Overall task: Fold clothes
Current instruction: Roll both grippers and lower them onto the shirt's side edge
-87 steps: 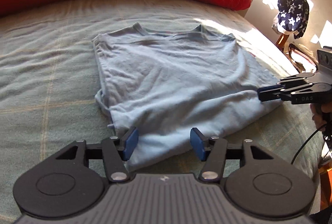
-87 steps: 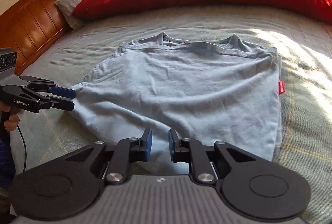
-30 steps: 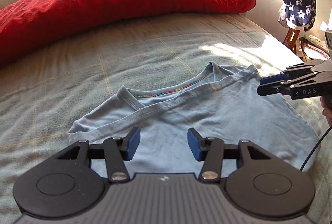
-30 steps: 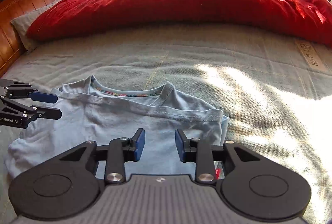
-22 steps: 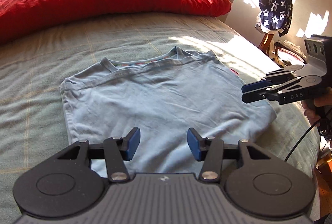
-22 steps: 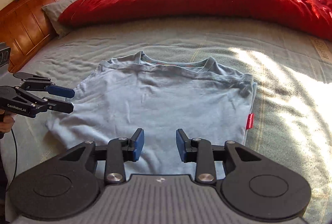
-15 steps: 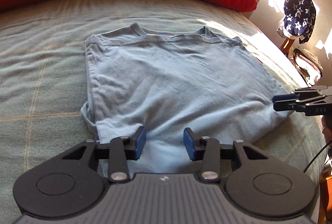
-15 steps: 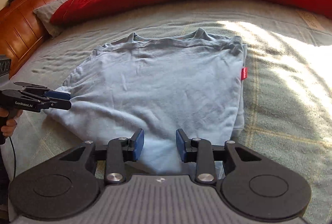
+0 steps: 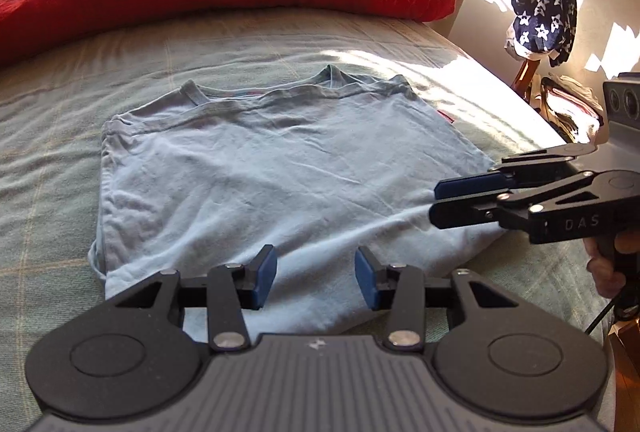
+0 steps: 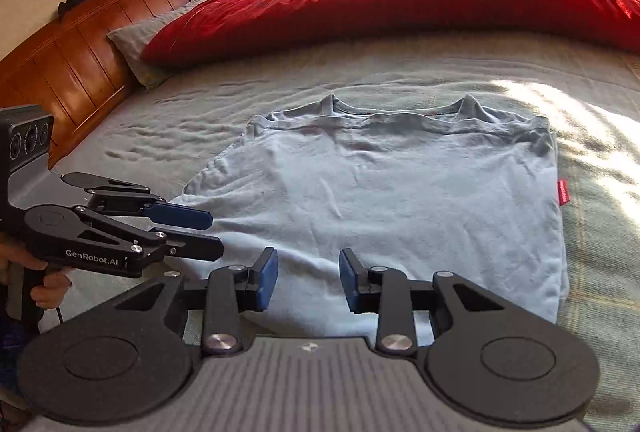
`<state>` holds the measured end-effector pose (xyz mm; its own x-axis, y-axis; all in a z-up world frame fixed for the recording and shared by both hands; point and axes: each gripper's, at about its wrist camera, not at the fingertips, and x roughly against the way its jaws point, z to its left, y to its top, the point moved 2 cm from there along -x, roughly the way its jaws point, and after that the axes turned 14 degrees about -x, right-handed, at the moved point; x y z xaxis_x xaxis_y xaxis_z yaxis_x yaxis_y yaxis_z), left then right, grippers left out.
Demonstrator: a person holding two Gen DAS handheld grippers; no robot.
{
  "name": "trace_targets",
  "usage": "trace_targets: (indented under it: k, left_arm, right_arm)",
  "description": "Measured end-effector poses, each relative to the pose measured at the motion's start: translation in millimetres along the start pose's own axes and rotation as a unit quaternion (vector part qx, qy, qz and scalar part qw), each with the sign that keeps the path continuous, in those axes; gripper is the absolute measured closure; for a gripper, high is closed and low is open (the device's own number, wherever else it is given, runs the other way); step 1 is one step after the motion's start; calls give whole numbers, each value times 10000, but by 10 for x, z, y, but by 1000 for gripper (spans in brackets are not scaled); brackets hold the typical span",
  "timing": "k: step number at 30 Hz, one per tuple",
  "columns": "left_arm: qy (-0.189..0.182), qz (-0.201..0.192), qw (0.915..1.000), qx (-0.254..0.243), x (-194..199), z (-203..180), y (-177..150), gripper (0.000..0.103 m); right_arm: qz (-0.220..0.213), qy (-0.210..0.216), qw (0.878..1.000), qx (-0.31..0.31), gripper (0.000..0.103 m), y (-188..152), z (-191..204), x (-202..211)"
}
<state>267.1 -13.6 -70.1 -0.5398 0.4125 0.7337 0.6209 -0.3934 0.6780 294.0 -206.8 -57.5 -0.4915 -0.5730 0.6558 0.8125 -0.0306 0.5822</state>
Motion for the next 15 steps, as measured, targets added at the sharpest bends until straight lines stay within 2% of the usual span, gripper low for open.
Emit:
trace_targets:
  k: [3,5,8,11,13,15]
  left_arm:
    - [-113,-83,9999,61,-92,-30,-5,61]
    - [-147,38,9999,66,-148,-42,-80,61]
    - [-189,179,9997,13,-184,-50,-215,60]
    - [-126,185,9996,-154,-58,-52,-288,60]
    - [3,176,9984,-530,67,-114,-296,60]
    - [195,150,9932,-1136,191,-227,-290,52]
  right_arm:
    - [99,-40,9999,61,65,-26,43,-198]
    - [184,-95,9998,83,65,-90,18,-268]
    - [267,-162,9994,116,66,-245,-115,-146]
    - [235,-317,9991,180,66,-312,-189,105]
    - [211,-418,9981,412,65,-344,-175,304]
    - [193,-609,9947,802,64,-362,-131,492]
